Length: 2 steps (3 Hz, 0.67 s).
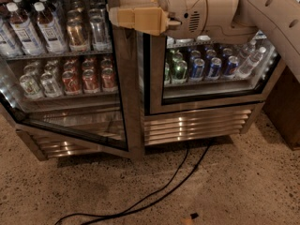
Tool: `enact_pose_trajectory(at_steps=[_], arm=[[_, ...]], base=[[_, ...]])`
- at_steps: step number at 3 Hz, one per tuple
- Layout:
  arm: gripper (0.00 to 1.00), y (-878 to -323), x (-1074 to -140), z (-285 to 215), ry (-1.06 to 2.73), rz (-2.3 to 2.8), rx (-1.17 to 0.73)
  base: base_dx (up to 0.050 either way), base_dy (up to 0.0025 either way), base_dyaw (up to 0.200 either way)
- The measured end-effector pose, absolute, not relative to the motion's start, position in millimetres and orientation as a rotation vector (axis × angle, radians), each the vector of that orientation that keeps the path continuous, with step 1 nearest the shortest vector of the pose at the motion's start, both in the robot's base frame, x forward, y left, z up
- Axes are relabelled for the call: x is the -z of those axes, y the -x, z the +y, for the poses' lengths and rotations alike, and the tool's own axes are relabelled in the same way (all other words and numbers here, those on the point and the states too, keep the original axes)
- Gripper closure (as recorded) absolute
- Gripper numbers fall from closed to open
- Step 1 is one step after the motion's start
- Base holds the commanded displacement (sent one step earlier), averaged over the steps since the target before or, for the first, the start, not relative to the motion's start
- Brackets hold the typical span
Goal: Open left fridge door
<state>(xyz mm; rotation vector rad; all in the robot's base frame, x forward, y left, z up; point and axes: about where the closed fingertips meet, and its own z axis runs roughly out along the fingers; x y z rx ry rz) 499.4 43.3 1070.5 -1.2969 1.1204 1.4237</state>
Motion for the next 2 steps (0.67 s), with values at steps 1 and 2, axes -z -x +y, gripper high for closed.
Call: enact_pose_trajectory(at_steps=[1,2], arm=[[1.0,-499.4,-1070.5,43.3,1.297,1.12,-1.424],[1.0,-499.3,-1070.6,43.5,1.297,1.12,-1.424]], base=[[-0.05,-0.00008,0.001],[-0.05,-0.00007,0.0]])
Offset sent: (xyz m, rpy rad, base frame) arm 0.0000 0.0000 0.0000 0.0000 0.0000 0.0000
